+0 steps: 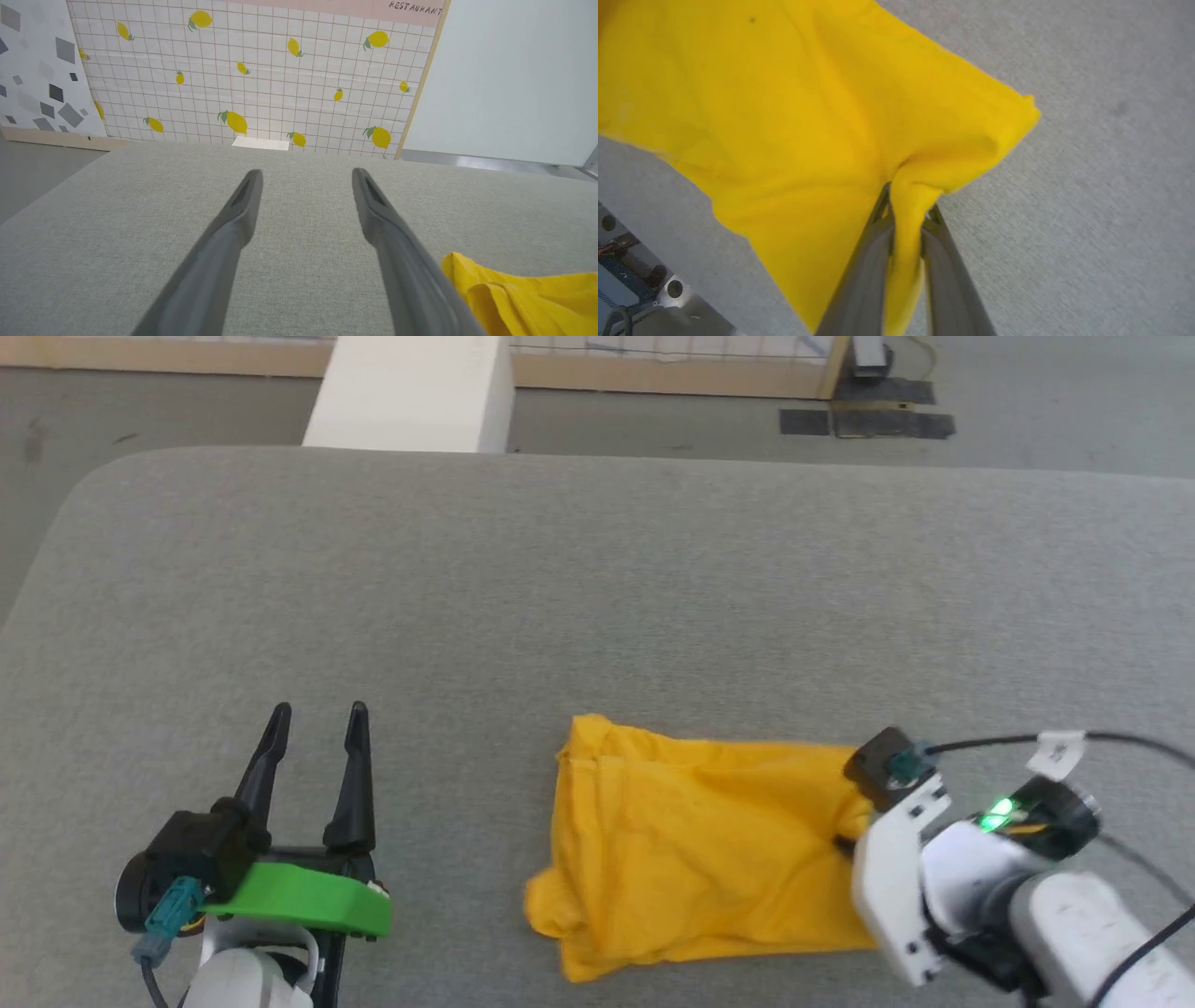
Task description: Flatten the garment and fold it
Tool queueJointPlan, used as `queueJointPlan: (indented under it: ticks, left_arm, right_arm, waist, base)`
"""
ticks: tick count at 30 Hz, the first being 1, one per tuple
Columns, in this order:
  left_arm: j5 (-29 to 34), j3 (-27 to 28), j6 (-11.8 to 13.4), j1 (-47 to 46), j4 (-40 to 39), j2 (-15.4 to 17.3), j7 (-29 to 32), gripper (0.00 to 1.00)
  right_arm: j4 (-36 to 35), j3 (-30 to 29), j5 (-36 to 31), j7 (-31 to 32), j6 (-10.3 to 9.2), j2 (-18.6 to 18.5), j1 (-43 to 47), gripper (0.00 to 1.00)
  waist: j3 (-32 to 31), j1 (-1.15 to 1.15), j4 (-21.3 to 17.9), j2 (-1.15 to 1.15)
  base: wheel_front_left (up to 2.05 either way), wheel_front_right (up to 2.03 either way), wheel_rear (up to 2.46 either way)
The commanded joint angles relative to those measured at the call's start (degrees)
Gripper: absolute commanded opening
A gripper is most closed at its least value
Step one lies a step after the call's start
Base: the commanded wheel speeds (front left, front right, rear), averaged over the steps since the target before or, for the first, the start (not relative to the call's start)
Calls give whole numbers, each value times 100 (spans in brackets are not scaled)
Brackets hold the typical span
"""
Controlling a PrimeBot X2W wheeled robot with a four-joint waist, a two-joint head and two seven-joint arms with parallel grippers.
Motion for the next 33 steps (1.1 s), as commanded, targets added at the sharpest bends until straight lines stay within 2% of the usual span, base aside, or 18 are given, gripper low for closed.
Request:
queueJointPlan:
  ticks: [1, 5, 9, 15, 19, 26, 33]
  left_arm:
    - [-84, 40, -34, -107, -17, 19, -21, 100]
    - [-74, 36, -35, -199, -47, 32, -21, 100]
    - [-14, -79, -37, -406, -49, 119, -21, 100]
    - [82, -188, -37, -753, -122, 391, 78, 100]
    - [136, -154, -19, -938, -327, 564, 237, 100]
    - [241, -47, 33, -1070, -897, 898, 650, 100]
    - [295, 45, 81, -1091, -1399, 1142, 1030, 100]
  right_arm:
    - [-123, 105, 176, 81, -9, -295, -182, 0]
    - [-215, 277, 492, 247, -9, -1015, -579, 0]
    - [-74, 291, 650, 191, -9, -1515, -993, 0]
    - [465, 21, 736, -160, -9, -1792, -1537, 0]
    - [996, -343, 646, -507, -9, -1883, -1848, 0]
    - [2105, -1115, 299, -1038, -9, -2060, -2355, 0]
    - [3232, -2008, -264, -1497, -9, -1854, -2868, 0]
  waist:
    - [103, 0, -432, 0]
    - [361, 0, -1100, 0]
    - [722, 0, -1740, 0]
    - [1294, 0, -2376, 0]
    - [1667, 0, -2504, 0]
    - [2307, 0, -2458, 0]
    - [2664, 0, -2315, 0]
  base:
    - [0, 0, 0]
    - [0, 0, 0]
    - [0, 0, 0]
    - [0, 0, 0]
    - [0, 0, 0]
    - [0, 0, 0]
    - [0, 0, 0]
